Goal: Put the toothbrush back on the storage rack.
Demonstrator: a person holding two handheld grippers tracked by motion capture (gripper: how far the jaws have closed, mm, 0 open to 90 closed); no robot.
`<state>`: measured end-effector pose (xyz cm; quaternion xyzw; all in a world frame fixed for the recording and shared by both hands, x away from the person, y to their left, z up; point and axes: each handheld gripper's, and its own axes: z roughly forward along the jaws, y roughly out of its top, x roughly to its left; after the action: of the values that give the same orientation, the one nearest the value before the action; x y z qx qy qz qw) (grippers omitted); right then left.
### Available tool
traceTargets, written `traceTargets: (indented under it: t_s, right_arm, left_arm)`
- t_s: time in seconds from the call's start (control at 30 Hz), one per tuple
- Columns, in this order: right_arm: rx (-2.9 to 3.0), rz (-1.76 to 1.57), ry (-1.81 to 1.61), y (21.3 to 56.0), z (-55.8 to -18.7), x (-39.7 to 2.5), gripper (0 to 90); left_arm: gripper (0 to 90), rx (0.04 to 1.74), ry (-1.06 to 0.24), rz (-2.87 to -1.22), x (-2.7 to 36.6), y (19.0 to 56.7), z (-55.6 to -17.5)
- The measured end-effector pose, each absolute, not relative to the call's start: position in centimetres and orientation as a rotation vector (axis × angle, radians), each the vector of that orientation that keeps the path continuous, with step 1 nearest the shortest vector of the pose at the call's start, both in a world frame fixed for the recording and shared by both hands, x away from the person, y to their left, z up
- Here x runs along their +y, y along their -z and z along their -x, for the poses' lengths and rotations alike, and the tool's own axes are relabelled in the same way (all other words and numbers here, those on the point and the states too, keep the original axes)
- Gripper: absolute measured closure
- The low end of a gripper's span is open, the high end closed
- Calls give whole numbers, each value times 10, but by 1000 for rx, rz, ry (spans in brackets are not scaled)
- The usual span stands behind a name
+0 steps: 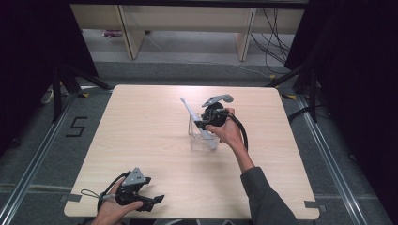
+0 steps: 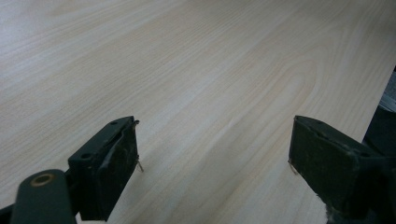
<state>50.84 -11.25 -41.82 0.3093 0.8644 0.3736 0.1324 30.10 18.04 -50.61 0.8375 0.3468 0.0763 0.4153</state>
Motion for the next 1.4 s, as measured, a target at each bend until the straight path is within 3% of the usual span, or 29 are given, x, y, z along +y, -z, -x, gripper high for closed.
traceTargets:
  t_s: [0.23, 0.47, 0.67, 1.4]
  right_arm:
    - [2500, -937, -1088, 415, -505, -117, 530]
    - [2458, -901, -1134, 410, -499, -122, 397]
    - [2440, -884, -1134, 399, -488, -132, 340]
    - [2380, -896, -1137, 388, -458, -167, 280]
  left_arm:
    - [150, 875, -185, -2100, 180, 506, -301]
    - [150, 874, -186, -2101, 180, 506, -301]
    - [149, 869, -196, -2121, 181, 506, -302]
    - [150, 887, -191, -2095, 180, 507, -302]
